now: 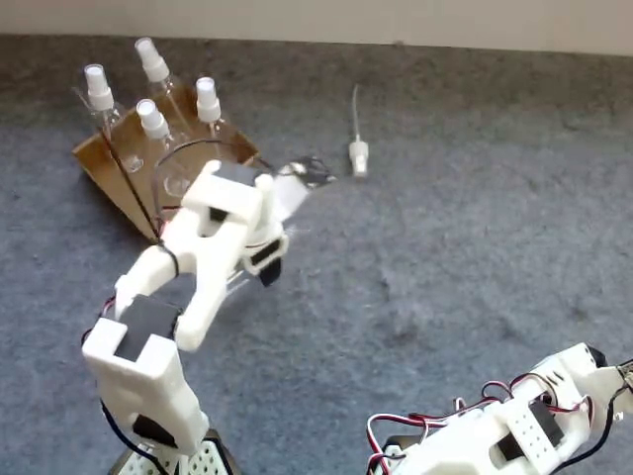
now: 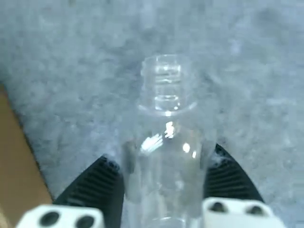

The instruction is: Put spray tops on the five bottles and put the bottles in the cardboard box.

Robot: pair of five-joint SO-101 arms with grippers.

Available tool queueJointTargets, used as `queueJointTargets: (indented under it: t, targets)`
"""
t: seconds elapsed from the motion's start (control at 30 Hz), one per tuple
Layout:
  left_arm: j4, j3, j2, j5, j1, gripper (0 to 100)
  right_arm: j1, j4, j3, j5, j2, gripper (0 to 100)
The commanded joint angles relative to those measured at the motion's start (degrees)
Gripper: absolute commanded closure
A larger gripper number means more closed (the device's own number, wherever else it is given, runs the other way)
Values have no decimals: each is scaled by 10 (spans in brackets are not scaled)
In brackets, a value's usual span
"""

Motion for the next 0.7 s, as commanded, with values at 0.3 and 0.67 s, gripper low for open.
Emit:
queueJointTargets:
  t: [0.3, 0.67]
  targets:
    - [-43, 59, -5, -62, 14, 832, 2, 1, 58, -5, -8, 993]
    - [-45, 52, -11, -80, 13, 833, 2, 1, 58, -5, -8, 993]
